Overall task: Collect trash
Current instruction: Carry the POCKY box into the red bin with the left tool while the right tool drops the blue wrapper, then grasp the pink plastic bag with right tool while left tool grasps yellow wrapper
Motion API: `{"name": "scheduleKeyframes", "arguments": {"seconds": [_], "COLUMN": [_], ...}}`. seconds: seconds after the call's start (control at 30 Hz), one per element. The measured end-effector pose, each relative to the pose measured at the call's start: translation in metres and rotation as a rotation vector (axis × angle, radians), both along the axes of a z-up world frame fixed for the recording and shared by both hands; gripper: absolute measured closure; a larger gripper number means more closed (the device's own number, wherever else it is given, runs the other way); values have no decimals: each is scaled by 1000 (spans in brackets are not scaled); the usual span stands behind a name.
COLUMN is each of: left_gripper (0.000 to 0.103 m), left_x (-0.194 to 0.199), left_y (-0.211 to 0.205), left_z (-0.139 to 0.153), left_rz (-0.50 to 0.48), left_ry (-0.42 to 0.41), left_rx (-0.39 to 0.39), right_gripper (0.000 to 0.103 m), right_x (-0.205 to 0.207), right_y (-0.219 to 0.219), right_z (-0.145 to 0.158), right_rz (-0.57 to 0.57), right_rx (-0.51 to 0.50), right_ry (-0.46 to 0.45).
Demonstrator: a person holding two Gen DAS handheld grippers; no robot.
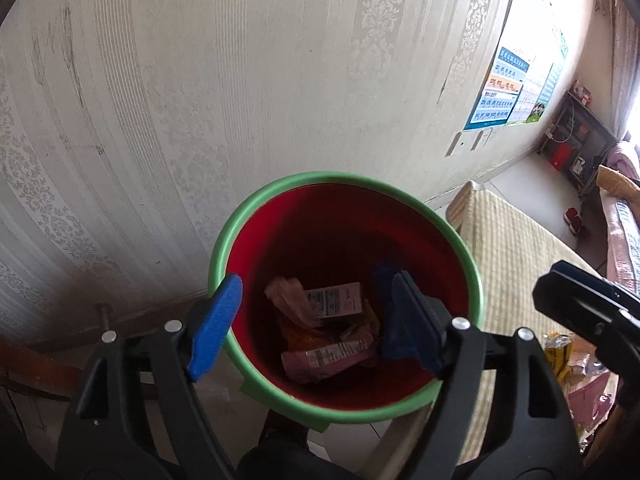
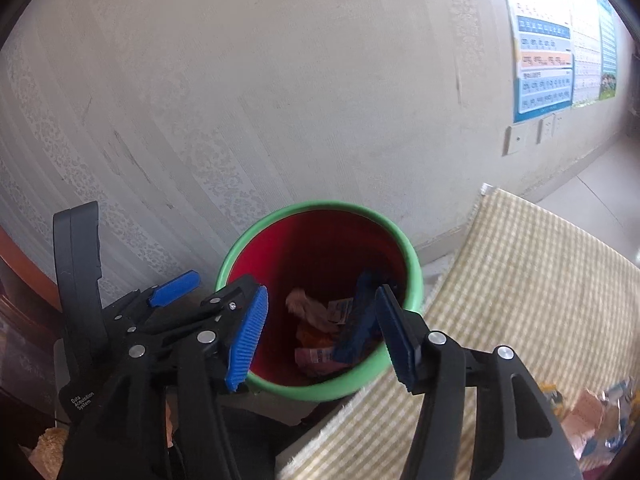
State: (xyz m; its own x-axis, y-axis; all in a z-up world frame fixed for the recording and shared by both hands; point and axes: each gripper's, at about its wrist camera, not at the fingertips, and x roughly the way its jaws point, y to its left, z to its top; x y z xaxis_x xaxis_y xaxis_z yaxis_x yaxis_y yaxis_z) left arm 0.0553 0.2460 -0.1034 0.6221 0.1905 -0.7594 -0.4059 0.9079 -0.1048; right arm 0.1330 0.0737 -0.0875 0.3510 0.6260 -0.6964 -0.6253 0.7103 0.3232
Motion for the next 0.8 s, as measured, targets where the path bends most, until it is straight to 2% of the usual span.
{"name": "scheduleKeyframes", "arguments": {"seconds": [0.07,0.23,0.3,0.37,0.47,0.57,0.67,0.8], "left_gripper": [28,28,28,27,26,25,24,24], "left_x": [-7,-20,-27,-29,-28,-24,-24,-19], "left_y": [-8,-60,-83,-106,-133,-159,-178,-199], "left_z": [3,11,12,10,4,4,3,-6], "left_rz": [-10,-108,-157,-203,-269,-319,-343,-373], "left_ry": [-15,-39,-45,-39,-4,12,18,41], "left_rx": [-5,1,-2,-15,-27,-25,-34,-50], "right_gripper": [48,46,42,33,32,30,29,30], "right_x": [-10,-37,-48,-54,-53,-49,-43,-40], "right_y": [-18,-87,-120,-152,-200,-231,-249,-257], "right_z": [3,0,0,-4,-17,-38,-69,-100], "right_rz": [-26,-119,-164,-210,-294,-342,-350,-363], "right_rx": [7,-29,-63,-115,-225,-300,-354,-413], "right_ry": [-9,-21,-40,-50,-46,9,105,146]}}
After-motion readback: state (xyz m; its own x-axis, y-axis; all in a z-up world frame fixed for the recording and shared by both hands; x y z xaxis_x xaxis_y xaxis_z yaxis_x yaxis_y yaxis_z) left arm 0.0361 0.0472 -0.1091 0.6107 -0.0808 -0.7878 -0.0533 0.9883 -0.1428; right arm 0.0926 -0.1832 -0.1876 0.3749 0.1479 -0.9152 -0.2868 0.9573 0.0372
